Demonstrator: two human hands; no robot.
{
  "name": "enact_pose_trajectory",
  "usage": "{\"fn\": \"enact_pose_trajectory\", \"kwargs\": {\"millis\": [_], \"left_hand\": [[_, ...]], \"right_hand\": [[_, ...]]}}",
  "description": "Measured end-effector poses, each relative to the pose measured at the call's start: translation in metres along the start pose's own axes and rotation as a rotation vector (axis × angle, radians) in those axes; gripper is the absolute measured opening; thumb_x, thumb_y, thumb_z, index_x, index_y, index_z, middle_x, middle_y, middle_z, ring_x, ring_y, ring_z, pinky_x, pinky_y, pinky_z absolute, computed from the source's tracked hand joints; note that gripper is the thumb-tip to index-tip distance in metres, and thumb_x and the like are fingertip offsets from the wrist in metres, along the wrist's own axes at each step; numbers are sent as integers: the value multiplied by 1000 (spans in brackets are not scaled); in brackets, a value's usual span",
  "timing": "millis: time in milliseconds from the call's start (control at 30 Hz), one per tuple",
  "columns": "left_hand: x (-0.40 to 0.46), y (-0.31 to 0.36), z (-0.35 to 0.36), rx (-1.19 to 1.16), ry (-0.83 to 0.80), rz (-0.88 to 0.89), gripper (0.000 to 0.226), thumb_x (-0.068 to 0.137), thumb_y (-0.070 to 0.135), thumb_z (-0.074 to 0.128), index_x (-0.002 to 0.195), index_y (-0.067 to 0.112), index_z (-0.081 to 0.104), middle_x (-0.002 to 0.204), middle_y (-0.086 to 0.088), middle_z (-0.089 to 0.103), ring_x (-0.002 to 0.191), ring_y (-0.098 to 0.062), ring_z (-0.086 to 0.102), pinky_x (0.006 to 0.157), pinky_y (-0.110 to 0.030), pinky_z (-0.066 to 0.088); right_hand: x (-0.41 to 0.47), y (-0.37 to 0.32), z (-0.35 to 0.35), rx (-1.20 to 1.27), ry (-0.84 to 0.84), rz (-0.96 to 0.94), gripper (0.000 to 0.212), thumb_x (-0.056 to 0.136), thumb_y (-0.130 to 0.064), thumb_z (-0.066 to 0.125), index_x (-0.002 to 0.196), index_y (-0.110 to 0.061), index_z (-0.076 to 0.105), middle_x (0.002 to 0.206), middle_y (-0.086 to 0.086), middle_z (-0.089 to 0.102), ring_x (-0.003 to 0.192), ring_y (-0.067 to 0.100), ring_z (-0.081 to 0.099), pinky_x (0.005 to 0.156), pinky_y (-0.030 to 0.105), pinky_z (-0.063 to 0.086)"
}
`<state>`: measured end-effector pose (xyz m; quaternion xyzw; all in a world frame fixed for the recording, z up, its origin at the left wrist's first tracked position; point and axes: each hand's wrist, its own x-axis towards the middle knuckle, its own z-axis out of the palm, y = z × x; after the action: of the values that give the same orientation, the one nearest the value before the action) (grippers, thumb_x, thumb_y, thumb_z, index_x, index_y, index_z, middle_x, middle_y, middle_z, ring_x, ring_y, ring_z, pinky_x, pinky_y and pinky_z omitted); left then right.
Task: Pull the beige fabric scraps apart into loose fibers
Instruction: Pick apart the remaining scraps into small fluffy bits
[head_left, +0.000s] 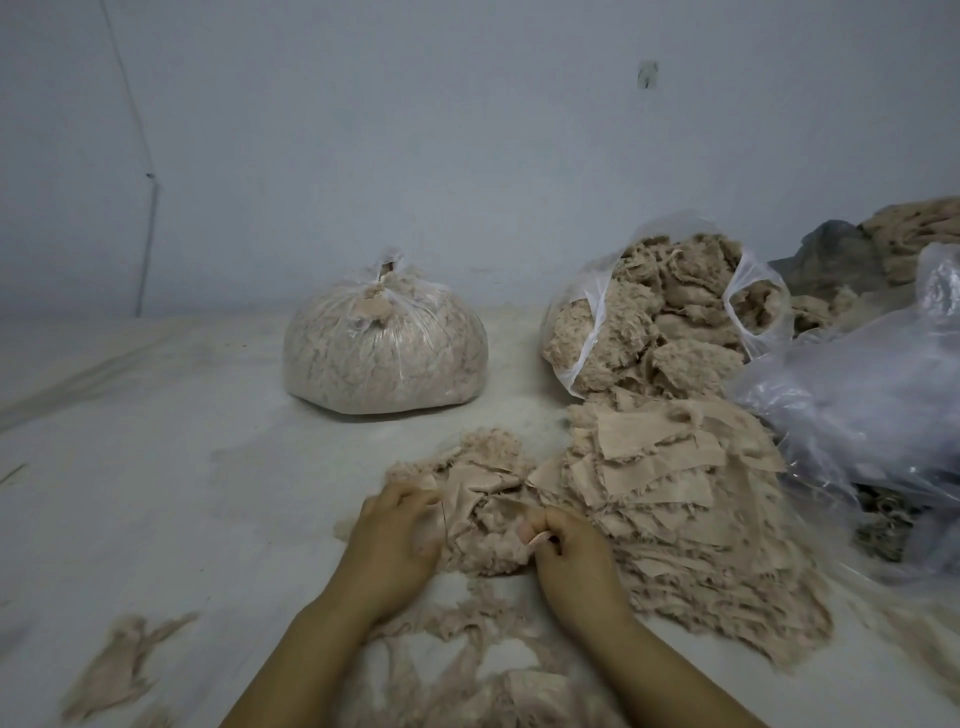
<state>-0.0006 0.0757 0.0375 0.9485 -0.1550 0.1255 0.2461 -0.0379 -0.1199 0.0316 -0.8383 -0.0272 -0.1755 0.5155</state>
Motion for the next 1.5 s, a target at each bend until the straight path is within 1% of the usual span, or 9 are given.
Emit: {"fn": "enact_pose_trajectory", "kwargs": {"millis": [167, 367, 633, 767, 867, 1033, 1200, 1300, 1500], "left_hand": [[0, -4, -7, -144, 91, -136, 21, 98, 24, 48, 101, 17, 67, 91, -4, 69, 74, -14, 62, 73, -22, 47], [-1, -4, -15, -3, -83, 59, 14, 89, 27, 62, 88, 20, 74, 86, 6, 66, 81, -9, 56, 77, -18, 43], [-3, -6, -21, -492, -140, -99, 20, 88, 19, 66, 74, 30, 74, 72, 8, 71, 59, -6, 65, 59, -18, 51], [2, -8, -15, -166, -80, 119, 11, 86, 20, 68, 94, 24, 75, 90, 20, 66, 85, 5, 58, 82, -14, 45], [5, -9, -9, -374, -106, -113, 29, 92, 7, 58, 120, 13, 64, 111, 8, 62, 88, 5, 57, 71, -5, 46], [1, 10, -3, -1040, -182, -323, 33, 94, -9, 43, 120, 11, 51, 122, -9, 59, 95, -12, 68, 75, -26, 57], [2, 14, -3, -640, -16, 101, 30, 96, 26, 46, 120, 44, 50, 132, 25, 51, 123, 14, 41, 103, -10, 33], [-1, 20, 10, -447, -148, 169, 15, 94, 53, 37, 102, 56, 50, 105, 40, 54, 103, 18, 49, 84, -2, 35], [3, 9, 15, -291, 9, 179, 34, 97, 42, 37, 65, 31, 40, 61, 11, 48, 60, 1, 46, 56, -15, 30]], "right_hand": [[-7, -6, 7, -564, -134, -130, 38, 93, -24, 39, 127, -28, 56, 136, -7, 43, 125, 19, 29, 101, 24, 27], [-6, -13, 20, -559, -374, -219, 31, 97, -26, 44, 124, -29, 60, 104, 0, 44, 102, 20, 53, 76, 22, 37], [37, -27, 19, -653, -329, -115, 53, 98, -21, 40, 149, -20, 25, 151, 11, 23, 138, 27, 24, 112, 31, 21], [9, -29, 23, -619, -168, -184, 25, 95, -46, 45, 101, -25, 58, 104, -3, 50, 102, 16, 49, 82, 27, 39], [-2, -30, 29, -550, -348, -24, 51, 82, -67, 52, 60, -21, 55, 74, -1, 58, 80, 17, 57, 62, 27, 37], [0, -23, 29, -351, -281, 19, 28, 90, -36, 57, 69, -23, 45, 73, -5, 49, 71, 12, 49, 64, 25, 43], [-1, -28, 24, 309, -155, 175, 4, 90, -9, 57, 92, -11, 60, 89, 10, 65, 84, 23, 61, 75, 35, 49], [1, -29, 21, 553, -114, 280, 19, 95, -5, 52, 81, -10, 64, 82, 13, 66, 79, 24, 59, 76, 38, 48], [5, -25, 15, 456, -27, 295, 35, 97, -17, 51, 65, -22, 61, 63, -1, 56, 64, 16, 49, 61, 27, 38]]}}
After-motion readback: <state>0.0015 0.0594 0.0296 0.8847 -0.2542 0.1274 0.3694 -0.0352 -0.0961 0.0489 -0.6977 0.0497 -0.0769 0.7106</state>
